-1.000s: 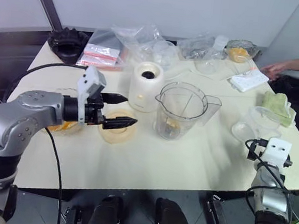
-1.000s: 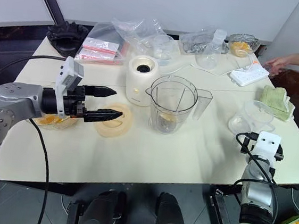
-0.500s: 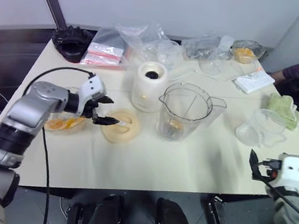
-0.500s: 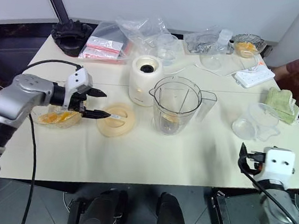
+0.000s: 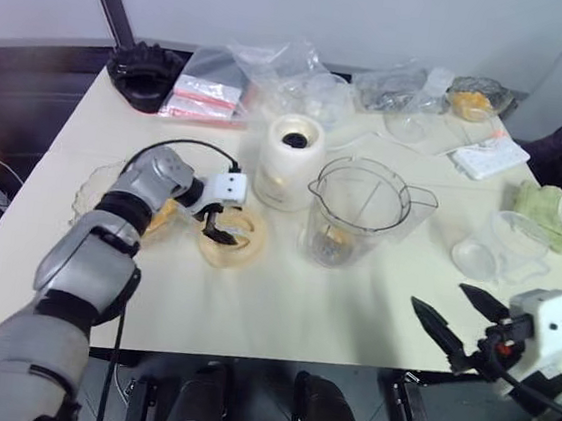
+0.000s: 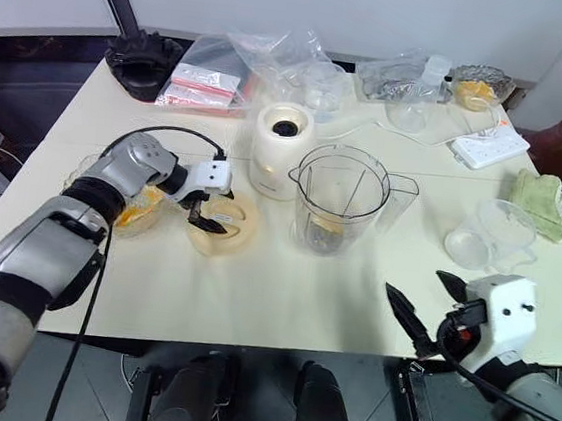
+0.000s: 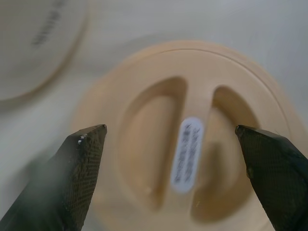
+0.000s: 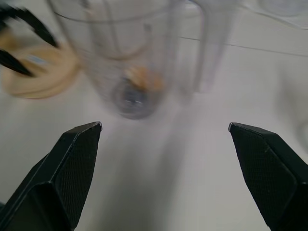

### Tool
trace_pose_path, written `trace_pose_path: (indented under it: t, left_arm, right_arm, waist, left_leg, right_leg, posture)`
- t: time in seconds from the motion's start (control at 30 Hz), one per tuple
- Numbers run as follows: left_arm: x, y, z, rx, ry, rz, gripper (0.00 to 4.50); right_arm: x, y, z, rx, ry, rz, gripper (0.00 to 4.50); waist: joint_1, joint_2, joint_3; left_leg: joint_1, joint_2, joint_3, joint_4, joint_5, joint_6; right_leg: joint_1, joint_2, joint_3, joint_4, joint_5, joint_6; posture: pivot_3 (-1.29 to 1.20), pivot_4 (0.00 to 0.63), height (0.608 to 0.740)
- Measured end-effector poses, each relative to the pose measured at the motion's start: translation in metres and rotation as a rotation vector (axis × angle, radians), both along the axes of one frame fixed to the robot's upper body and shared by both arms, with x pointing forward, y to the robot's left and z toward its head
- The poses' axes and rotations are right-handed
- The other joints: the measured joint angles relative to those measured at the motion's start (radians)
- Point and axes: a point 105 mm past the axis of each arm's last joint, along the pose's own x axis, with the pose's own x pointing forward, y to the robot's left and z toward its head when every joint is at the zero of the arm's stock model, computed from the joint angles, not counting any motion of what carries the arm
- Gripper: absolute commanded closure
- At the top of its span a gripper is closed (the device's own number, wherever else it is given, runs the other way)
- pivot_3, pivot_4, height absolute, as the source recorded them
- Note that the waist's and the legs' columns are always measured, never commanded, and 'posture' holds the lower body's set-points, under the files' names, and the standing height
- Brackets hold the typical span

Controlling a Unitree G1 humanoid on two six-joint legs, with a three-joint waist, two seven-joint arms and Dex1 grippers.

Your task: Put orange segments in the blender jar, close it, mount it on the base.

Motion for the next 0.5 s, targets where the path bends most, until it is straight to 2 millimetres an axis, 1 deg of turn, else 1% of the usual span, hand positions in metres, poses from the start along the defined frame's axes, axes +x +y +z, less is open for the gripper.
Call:
trace_pose_path:
  t: [0.07,0.17,0.23,0.3,0.33,0.37,0.4,0.5]
  left_arm:
    - [0.002,0.003,-0.002,0.028,-0.015,0.008,0.0]
    - [0.007,0.007,-0.005,0.057,-0.05,0.039,0.87]
    - [0.007,0.007,-0.007,0.077,-0.06,0.036,1.92]
    - [0.003,0.008,-0.015,0.089,-0.022,0.031,2.84]
    - [0.001,0.007,-0.016,0.089,-0.012,0.023,3.46]
    - [0.001,0.007,-0.016,0.09,-0.009,0.02,3.94]
    - [0.001,0.008,-0.016,0.085,-0.009,0.028,4.27]
    - [0.002,0.009,-0.015,0.072,-0.009,0.039,4.26]
  right_arm:
    - [0.003,0.004,0.005,-0.006,-0.009,0.013,0.06]
    - [0.006,0.007,0.009,-0.009,-0.014,0.02,0.01]
    - [0.007,0.008,0.011,-0.011,-0.014,0.028,0.01]
    - [0.008,0.01,0.012,-0.013,-0.007,0.039,0.01]
    - [0.008,0.01,0.012,-0.019,-0.003,0.044,0.01]
    - [0.008,0.011,0.013,-0.023,-0.001,0.054,0.01]
    - [0.007,0.012,0.013,-0.026,0.003,0.064,0.01]
    - [0.008,0.012,0.014,-0.029,0.006,0.072,0.01]
  waist:
    - [0.0,0.0,0.0]
    - [0.0,-0.002,-0.002]
    - [0.0,-0.002,-0.004]
    - [0.0,-0.002,-0.005]
    - [0.0,-0.002,-0.005]
    - [0.002,-0.002,-0.005]
    - [0.002,-0.002,-0.005]
    - [0.0,-0.002,-0.005]
  left_leg:
    - [0.0,0.0,0.0,0.001,0.0,0.0]
    - [0.002,0.001,-0.001,0.003,0.0,0.0]
    - [0.003,0.001,0.0,0.004,0.0,0.0]
    - [0.005,0.001,0.0,0.004,0.0,0.0]
    - [0.006,0.002,-0.001,0.004,0.0,0.0]
    - [0.007,0.002,-0.001,0.004,0.0,0.0]
    - [0.01,0.003,-0.002,0.003,0.0,0.0]
    - [0.011,0.004,-0.003,0.003,-0.001,-0.001]
  right_leg:
    - [0.001,0.0,0.0,0.0,0.0,-0.001]
    - [0.004,0.0,0.0,0.0,0.001,-0.001]
    - [0.006,-0.001,0.0,-0.001,0.001,-0.001]
    - [0.008,-0.001,0.0,-0.001,0.001,-0.001]
    - [0.009,-0.001,0.0,-0.001,0.001,-0.001]
    - [0.01,-0.001,-0.001,-0.001,0.001,-0.001]
    - [0.013,-0.002,-0.001,-0.001,0.001,-0.001]
    - [0.014,-0.002,-0.001,-0.002,0.0,-0.001]
  posture:
    - [0.0,0.15,0.74]
    - [0.0,0.15,0.74]
    - [0.0,0.15,0.74]
    - [0.0,0.15,0.74]
    - [0.0,0.15,0.74]
    - [0.0,0.15,0.74]
    - [0.0,0.15,0.74]
    - [0.0,0.15,0.74]
